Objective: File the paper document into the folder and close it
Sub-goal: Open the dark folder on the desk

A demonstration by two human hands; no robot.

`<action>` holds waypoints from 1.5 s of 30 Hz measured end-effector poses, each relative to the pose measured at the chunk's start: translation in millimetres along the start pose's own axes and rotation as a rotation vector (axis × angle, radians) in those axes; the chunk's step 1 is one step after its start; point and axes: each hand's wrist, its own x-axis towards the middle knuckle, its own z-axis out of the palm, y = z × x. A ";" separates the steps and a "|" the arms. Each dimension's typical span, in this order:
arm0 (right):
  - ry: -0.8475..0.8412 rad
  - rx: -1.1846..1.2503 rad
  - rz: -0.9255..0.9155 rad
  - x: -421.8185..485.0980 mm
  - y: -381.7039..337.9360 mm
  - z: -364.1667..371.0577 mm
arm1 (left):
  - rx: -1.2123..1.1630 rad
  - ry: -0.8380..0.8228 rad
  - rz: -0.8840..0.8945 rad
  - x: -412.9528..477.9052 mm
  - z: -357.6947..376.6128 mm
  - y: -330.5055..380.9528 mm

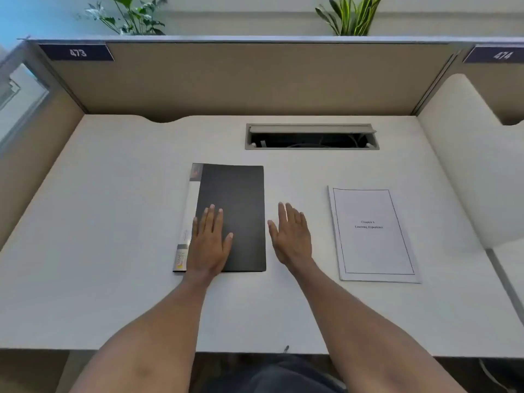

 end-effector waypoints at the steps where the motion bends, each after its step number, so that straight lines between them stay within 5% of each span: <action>1: -0.027 0.009 -0.022 -0.1 -6.3 2.4 | 0.024 -0.028 -0.003 -4.0 -1.6 -6.7; 15: -0.152 0.030 -0.074 8.6 -77.6 39.3 | -0.110 -0.284 0.002 -54.5 -5.7 -91.6; 26: -0.037 0.116 -0.042 11.7 -78.2 43.8 | 0.141 0.068 0.260 -60.4 2.6 -99.6; 33: 0.252 0.788 0.420 43.8 -55.3 13.5 | 0.187 0.152 0.275 -71.3 6.8 -100.0; 36: 0.252 0.790 0.524 48.6 -53.3 9.2 | 0.117 0.137 0.226 -74.4 3.6 -100.7; 40: 0.049 0.593 0.292 37.2 -76.7 17.7 | -0.050 0.121 0.170 -78.6 -3.8 -101.5; 45: -0.254 0.056 -0.107 14.0 -122.4 42.4 | -0.304 0.128 0.032 -83.0 -13.5 -105.9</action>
